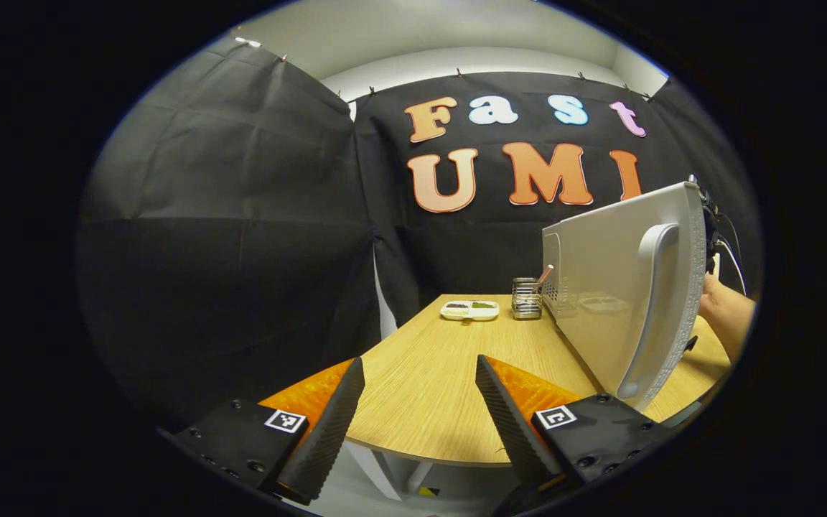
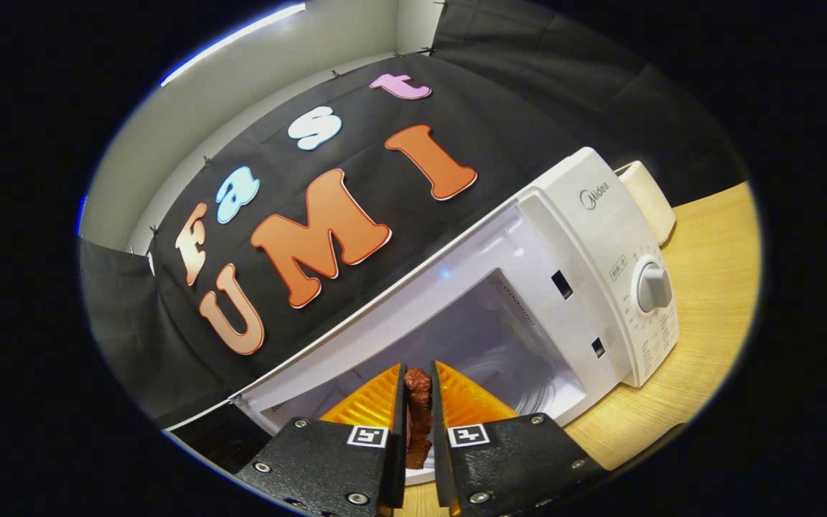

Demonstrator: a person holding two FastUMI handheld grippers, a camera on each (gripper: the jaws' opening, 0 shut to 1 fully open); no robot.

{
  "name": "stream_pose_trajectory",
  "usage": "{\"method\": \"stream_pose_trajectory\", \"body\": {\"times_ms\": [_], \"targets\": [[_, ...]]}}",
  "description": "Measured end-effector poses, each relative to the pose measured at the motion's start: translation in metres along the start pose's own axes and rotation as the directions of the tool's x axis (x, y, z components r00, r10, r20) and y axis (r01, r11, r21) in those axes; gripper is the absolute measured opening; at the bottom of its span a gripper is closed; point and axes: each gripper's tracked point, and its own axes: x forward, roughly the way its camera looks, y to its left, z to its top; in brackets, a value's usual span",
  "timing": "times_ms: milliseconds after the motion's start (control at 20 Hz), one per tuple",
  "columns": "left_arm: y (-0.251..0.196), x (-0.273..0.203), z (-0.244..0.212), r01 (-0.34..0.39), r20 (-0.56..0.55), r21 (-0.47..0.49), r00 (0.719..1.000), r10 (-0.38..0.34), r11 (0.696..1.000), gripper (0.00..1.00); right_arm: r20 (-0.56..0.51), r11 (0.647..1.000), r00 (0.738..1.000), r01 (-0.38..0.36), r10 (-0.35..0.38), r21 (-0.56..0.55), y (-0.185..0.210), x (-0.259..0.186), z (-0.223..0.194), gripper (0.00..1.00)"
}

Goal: Open the microwave oven with the left hand, put the food in, and close the microwave oven.

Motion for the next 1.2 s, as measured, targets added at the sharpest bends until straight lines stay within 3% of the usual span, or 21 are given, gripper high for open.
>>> {"method": "stream_pose_trajectory", "body": {"times_ms": [300, 350, 500, 550, 600, 650, 700, 750, 800, 850, 950, 1000, 1050, 1200], "targets": [[0.011, -0.005, -0.004, -0.027, -0.002, -0.003, 1.0, 0.027, 1.0, 1.0, -0.015, 0.991, 0.998, 0.057, -0.055, 0.12, -0.011, 0.031, -0.023, 0.16], [0.012, -0.004, -0.005, -0.032, -0.004, -0.002, 0.999, 0.032, 0.999, 0.94, -0.006, 0.99, 0.998, 0.064, -0.064, 0.125, -0.014, 0.035, -0.025, 0.16], [0.012, -0.004, -0.004, -0.044, -0.005, 0.008, 0.999, 0.044, 0.999, 1.0, 0.005, 0.983, 0.997, 0.075, -0.078, 0.169, -0.02, 0.043, -0.034, 0.16], [0.011, -0.006, -0.002, -0.042, 0.0, 0.009, 0.999, 0.042, 0.999, 0.94, 0.009, 0.979, 0.997, 0.069, -0.072, 0.191, -0.016, 0.046, -0.035, 0.16], [0.011, -0.009, 0.0, -0.041, 0.006, 0.01, 0.999, 0.041, 0.999, 0.94, 0.013, 0.98, 0.997, 0.074, -0.077, 0.183, -0.016, 0.048, -0.038, 0.16], [0.009, -0.008, 0.002, -0.039, 0.009, 0.01, 0.999, 0.039, 0.999, 1.0, 0.028, 0.98, 0.996, 0.073, -0.079, 0.185, -0.016, 0.051, -0.038, 0.16], [0.008, -0.009, 0.001, -0.039, 0.009, 0.015, 0.999, 0.039, 0.999, 1.0, 0.033, 0.981, 0.996, 0.078, -0.085, 0.177, -0.016, 0.052, -0.038, 0.16], [0.007, -0.009, 0.002, -0.04, 0.01, 0.02, 0.999, 0.04, 0.999, 0.93, 0.038, 0.982, 0.995, 0.086, -0.094, 0.17, -0.018, 0.053, -0.04, 0.16], [0.007, -0.01, 0.003, -0.041, 0.012, 0.027, 0.999, 0.041, 0.999, 1.0, 0.037, 0.982, 0.994, 0.097, -0.104, 0.161, -0.019, 0.056, -0.04, 0.17], [0.007, -0.011, 0.005, -0.045, 0.015, 0.032, 0.999, 0.044, 0.998, 1.0, 0.032, 0.982, 0.992, 0.117, -0.123, 0.15, -0.022, 0.057, -0.044, 0.17], [0.008, -0.014, 0.01, -0.05, 0.024, 0.042, 0.999, 0.049, 0.998, 1.0, 0.012, 0.981, 0.986, 0.163, -0.165, 0.106, -0.033, 0.057, -0.048, 0.21], [0.007, -0.015, 0.012, -0.049, 0.029, 0.045, 0.998, 0.048, 0.998, 0.93, 0.002, 0.982, 0.985, 0.174, -0.174, 0.077, -0.036, 0.056, -0.049, 0.23], [0.005, -0.015, 0.013, -0.047, 0.032, 0.047, 0.998, 0.045, 0.998, 1.0, -0.016, 0.981, 0.982, 0.191, -0.19, 0.046, -0.039, 0.055, -0.052, 0.24], [-0.002, -0.016, 0.015, -0.031, 0.034, 0.05, 0.999, 0.029, 0.998, 1.0, -0.068, 0.985, 0.983, 0.169, -0.168, 0.014, -0.036, 0.05, -0.056, 0.31]]}}
